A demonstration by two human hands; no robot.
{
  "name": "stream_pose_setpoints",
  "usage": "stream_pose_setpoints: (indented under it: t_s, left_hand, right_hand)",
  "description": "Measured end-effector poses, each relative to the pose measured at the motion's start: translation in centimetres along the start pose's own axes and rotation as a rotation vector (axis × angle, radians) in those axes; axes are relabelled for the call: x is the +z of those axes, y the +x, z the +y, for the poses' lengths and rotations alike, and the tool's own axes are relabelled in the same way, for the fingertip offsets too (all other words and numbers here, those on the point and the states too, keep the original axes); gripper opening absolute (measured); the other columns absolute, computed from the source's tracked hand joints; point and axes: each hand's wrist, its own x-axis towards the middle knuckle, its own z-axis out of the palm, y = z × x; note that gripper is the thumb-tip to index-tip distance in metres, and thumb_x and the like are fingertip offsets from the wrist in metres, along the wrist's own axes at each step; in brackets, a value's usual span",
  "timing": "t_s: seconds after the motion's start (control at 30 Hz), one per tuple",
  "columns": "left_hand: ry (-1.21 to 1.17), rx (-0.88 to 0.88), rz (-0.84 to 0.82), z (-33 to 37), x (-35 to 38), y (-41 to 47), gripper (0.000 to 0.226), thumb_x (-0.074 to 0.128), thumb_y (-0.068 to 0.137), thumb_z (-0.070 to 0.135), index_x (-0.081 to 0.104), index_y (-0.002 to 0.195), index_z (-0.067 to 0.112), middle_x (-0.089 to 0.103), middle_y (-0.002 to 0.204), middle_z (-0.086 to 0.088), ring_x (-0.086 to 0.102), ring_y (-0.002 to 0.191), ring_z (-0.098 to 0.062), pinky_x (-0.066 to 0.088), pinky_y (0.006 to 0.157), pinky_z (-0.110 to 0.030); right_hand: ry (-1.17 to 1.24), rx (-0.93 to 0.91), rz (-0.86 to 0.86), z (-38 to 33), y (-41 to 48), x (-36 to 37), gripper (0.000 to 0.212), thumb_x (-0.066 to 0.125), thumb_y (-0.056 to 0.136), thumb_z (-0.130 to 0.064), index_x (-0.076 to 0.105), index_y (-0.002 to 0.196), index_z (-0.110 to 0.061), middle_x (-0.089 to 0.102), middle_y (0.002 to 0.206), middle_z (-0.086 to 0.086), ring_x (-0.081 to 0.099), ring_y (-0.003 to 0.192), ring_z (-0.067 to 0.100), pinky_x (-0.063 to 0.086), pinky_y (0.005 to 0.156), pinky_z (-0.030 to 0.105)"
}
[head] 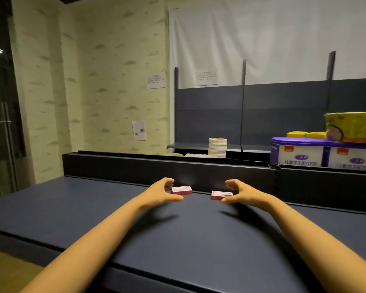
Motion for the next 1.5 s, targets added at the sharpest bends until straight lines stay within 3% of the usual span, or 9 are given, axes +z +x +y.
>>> stream_pose_setpoints:
  t_s: [0.37, 0.47, 0.6, 0.77, 0.87, 0.93, 1.07, 1.23, 1.5]
  left_hand:
    - [0.166, -0.074, -0.045, -3.2, 0.9, 7.7, 0.085, 0.076, 0.074, 0.031, 0.031, 0.142, 0.006, 0.04, 0.144, -0.012, 0.043, 0.13, -0.024, 0.035, 0.107, -0.03]
    - [0.171, -0.078, -0.051, -4.2, 0.8, 8.6, 0.08, 0.074, 0.077, 0.03, 0.034, 0.141, 0.006, 0.046, 0.139, -0.011, 0.048, 0.125, -0.023, 0.038, 0.101, -0.027]
    - [0.169, -0.035, -0.005, -5.0, 0.8, 9.1, 0.068, 0.073, 0.078, 0.03, 0.043, 0.135, 0.006, 0.056, 0.114, -0.005, 0.053, 0.1, -0.014, 0.04, 0.086, -0.021]
    - [0.176, 0.02, 0.017, -5.0, 1.1, 8.7, 0.042, 0.072, 0.079, 0.03, 0.064, 0.112, 0.006, 0.063, 0.119, -0.01, 0.059, 0.104, -0.021, 0.048, 0.085, -0.028]
    - [0.087, 0.016, 0.039, -4.5, 1.1, 8.3, 0.04, 0.076, 0.075, 0.029, 0.064, 0.106, 0.007, 0.063, 0.116, -0.011, 0.058, 0.093, -0.015, 0.048, 0.07, -0.021]
    - [0.046, 0.046, 0.025, -3.7, 1.0, 7.9, 0.04, 0.077, 0.074, 0.028, 0.066, 0.106, 0.006, 0.065, 0.113, -0.011, 0.056, 0.09, -0.013, 0.044, 0.069, -0.019]
    - [-0.003, 0.14, -0.058, -1.1, 1.3, 6.1, 0.039, 0.077, 0.074, 0.032, 0.068, 0.106, 0.01, 0.067, 0.107, -0.006, 0.058, 0.092, -0.013, 0.044, 0.077, -0.022]
    - [-0.107, 0.235, -0.133, 3.4, 3.4, 3.3, 0.032, 0.078, 0.072, 0.032, 0.069, 0.097, 0.015, 0.068, 0.095, -0.003, 0.062, 0.088, -0.013, 0.046, 0.074, -0.021]
    - [-0.09, 0.348, -0.198, 11.0, 8.4, -2.3, 0.034, 0.076, 0.074, 0.033, 0.067, 0.102, 0.015, 0.067, 0.096, -0.001, 0.06, 0.085, -0.009, 0.042, 0.063, -0.012]
  right_hand:
    - [-0.23, 0.091, 0.065, 2.5, 3.4, -0.6, 0.058, 0.073, 0.078, -0.027, 0.048, 0.129, -0.015, 0.054, 0.124, 0.006, 0.051, 0.108, 0.014, 0.039, 0.094, 0.021]
    - [-0.296, 0.092, 0.082, 2.3, 3.8, -0.4, 0.049, 0.071, 0.078, -0.034, 0.055, 0.122, -0.018, 0.055, 0.106, 0.001, 0.053, 0.093, 0.012, 0.042, 0.079, 0.016]
    - [-0.264, 0.105, 0.126, 2.0, 3.8, 0.5, 0.032, 0.07, 0.079, -0.03, 0.062, 0.108, -0.018, 0.063, 0.095, 0.001, 0.056, 0.071, 0.004, 0.041, 0.063, 0.01]
    - [-0.148, 0.144, 0.185, 1.6, 2.0, 1.0, 0.029, 0.073, 0.076, -0.029, 0.066, 0.102, -0.02, 0.066, 0.104, 0.001, 0.061, 0.095, 0.014, 0.047, 0.081, 0.02]
    - [-0.117, 0.151, 0.227, 1.0, -0.1, 1.3, 0.028, 0.073, 0.077, -0.023, 0.066, 0.103, -0.015, 0.067, 0.104, 0.003, 0.061, 0.097, 0.016, 0.047, 0.086, 0.025]
    - [-0.111, 0.154, 0.248, 0.3, -1.5, 1.2, 0.029, 0.072, 0.078, -0.022, 0.066, 0.105, -0.014, 0.066, 0.105, 0.003, 0.061, 0.098, 0.016, 0.047, 0.088, 0.026]
    - [-0.123, 0.153, 0.233, -1.7, -4.7, 0.3, 0.03, 0.071, 0.079, -0.024, 0.065, 0.107, -0.014, 0.064, 0.106, 0.003, 0.059, 0.096, 0.014, 0.047, 0.082, 0.021]
    - [-0.09, 0.165, 0.245, -3.9, -10.2, -2.4, 0.029, 0.068, 0.082, -0.025, 0.064, 0.109, -0.014, 0.064, 0.101, 0.0, 0.058, 0.093, 0.009, 0.046, 0.078, 0.018]
    - [-0.126, 0.148, 0.234, -3.9, -17.9, -7.4, 0.03, 0.068, 0.082, -0.024, 0.065, 0.109, -0.013, 0.065, 0.098, -0.001, 0.059, 0.089, 0.009, 0.045, 0.074, 0.018]
